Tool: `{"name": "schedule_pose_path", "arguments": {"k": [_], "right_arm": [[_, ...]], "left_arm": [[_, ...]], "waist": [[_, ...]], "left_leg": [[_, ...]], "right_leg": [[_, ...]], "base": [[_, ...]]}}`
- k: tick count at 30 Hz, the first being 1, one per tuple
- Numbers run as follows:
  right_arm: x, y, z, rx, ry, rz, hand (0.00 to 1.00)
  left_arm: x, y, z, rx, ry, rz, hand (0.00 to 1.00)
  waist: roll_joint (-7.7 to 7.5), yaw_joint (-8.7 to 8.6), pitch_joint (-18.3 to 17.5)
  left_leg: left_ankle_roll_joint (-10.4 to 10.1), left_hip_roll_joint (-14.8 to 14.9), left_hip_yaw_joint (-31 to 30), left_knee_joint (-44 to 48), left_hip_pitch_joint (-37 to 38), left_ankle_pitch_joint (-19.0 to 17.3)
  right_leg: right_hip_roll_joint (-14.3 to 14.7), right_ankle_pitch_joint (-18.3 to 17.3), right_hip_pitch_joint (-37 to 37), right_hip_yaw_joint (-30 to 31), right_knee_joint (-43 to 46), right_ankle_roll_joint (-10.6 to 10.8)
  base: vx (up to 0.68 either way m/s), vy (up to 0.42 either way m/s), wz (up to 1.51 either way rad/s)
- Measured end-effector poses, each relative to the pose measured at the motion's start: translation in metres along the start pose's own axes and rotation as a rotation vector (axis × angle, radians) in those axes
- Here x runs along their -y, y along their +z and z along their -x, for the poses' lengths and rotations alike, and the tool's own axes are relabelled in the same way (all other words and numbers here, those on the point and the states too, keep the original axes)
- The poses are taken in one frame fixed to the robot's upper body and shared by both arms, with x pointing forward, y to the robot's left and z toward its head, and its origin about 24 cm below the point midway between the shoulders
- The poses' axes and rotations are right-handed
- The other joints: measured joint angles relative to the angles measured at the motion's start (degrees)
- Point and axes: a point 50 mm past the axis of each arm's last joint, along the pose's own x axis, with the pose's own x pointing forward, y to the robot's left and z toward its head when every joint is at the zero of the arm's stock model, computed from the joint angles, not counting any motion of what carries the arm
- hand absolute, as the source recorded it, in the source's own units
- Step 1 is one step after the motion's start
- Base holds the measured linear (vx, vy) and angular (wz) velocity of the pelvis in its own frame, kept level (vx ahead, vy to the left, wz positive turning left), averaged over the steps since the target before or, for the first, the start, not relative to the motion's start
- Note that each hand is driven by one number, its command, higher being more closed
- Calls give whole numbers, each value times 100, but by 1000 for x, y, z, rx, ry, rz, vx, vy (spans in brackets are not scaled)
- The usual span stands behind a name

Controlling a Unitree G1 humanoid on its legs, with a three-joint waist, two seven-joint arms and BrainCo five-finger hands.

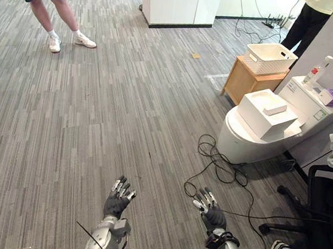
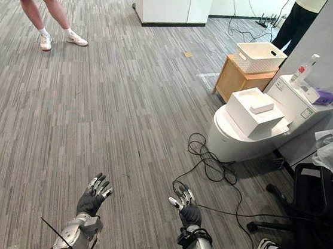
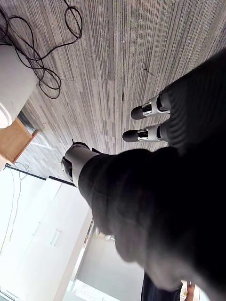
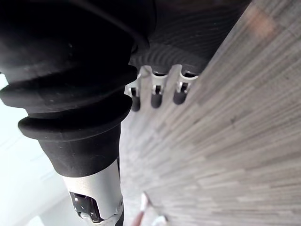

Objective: Organize washtable

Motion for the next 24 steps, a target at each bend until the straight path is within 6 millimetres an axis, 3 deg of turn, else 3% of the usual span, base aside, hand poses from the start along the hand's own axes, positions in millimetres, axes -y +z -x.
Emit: {"name": "schedule_pose_path", "arguments": {"k": [8, 11, 15, 17, 20, 23, 24], "right_arm": [[38, -13, 7, -91, -175, 14, 0], [45, -19, 6, -137, -207, 31, 0], [35, -28, -1, -200, -167, 56, 0], [22, -29, -8, -219, -104, 92, 0], [5, -31, -16, -227, -32, 112, 0], [1, -30, -19, -224, -19, 114, 0], [4, -31, -18, -230, -26, 120, 0]], "left_arm": [[-12, -16, -5, -104, 19, -55, 0], [-15, -27, -8, -167, 28, -85, 0], [-18, -36, -2, -207, 36, -96, 0], [-22, -41, 2, -235, 54, -98, 0], [-26, -45, 7, -252, 79, -96, 0], [-27, -43, 7, -246, 86, -96, 0], [-26, -41, 6, -233, 83, -93, 0]], "waist": [[125, -38, 62], [121, -42, 63], [84, 10, 71], [65, 122, 73], [46, 184, 69], [29, 165, 80], [-8, 160, 92]], "left_leg": [[-76, 15, 69, -21, 3, 48], [-107, -4, -215, -208, -2, 228], [-73, -24, -560, -462, 6, 458], [-95, -27, -672, -615, 3, 545], [-87, -37, -709, -642, -11, 565], [-103, -66, -704, -631, -27, 536], [-18, -94, -704, -528, -117, 447]], "right_leg": [[-16, -14, -59, 100, 76, -10], [-64, -189, -108, -205, 341, -17], [-125, -335, -105, -559, 529, -15], [-132, -347, -105, -694, 540, -19], [-146, -350, -102, -738, 546, -16], [-190, -410, -126, -739, 593, 22], [-277, -593, -266, -734, 873, 40]], "base": [[-30, -18, -3], [-54, -32, 42], [-55, -23, 57], [-58, -17, 30], [-26, 4, 13], [6, 11, 1], [14, 32, 3]]}}
